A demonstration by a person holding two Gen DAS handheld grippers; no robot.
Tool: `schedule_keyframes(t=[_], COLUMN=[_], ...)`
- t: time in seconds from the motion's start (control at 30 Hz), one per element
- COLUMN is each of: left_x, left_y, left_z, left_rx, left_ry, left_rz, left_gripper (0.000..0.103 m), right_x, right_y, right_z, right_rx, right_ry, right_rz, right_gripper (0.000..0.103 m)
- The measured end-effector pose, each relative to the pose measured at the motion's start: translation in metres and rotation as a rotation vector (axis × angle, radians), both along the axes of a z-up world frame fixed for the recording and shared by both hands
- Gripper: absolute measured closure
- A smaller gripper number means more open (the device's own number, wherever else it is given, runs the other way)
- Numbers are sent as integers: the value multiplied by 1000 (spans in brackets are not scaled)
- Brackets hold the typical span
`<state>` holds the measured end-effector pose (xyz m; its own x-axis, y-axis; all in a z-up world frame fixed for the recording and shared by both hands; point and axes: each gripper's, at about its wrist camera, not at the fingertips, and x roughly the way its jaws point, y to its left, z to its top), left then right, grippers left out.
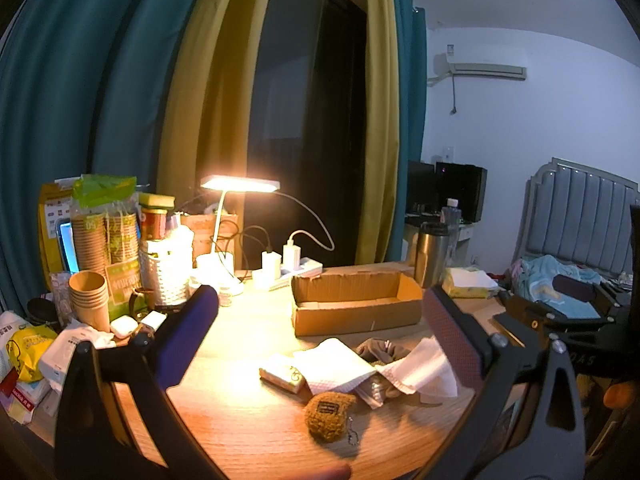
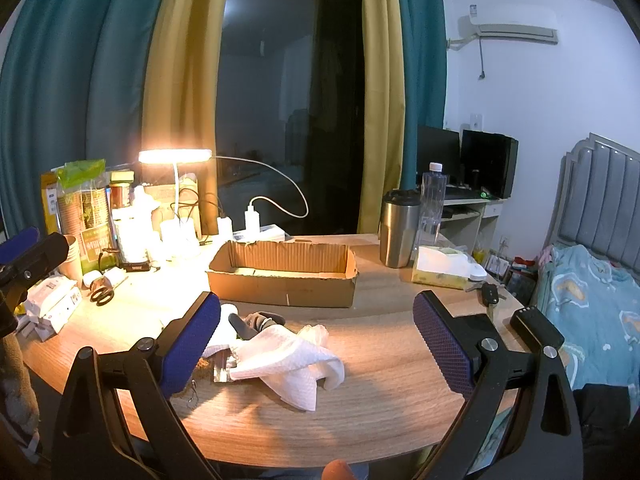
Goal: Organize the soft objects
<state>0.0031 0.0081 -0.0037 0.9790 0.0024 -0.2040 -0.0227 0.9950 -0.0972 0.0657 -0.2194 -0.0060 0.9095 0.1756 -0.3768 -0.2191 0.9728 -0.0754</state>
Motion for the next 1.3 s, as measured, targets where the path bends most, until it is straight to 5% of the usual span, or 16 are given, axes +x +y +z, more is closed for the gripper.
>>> schedule_keyframes(t=[1.3], left_x=[-2], left_y=[1], left_z=[-2], left_rx=[4], left_ry=[6], left_rz=[2], left_gripper=[0], right_x=[-1], right_y=[-1], right_z=[-3], right_rx=[3], right_ry=[8], right_rz=[-1], right_gripper=[4])
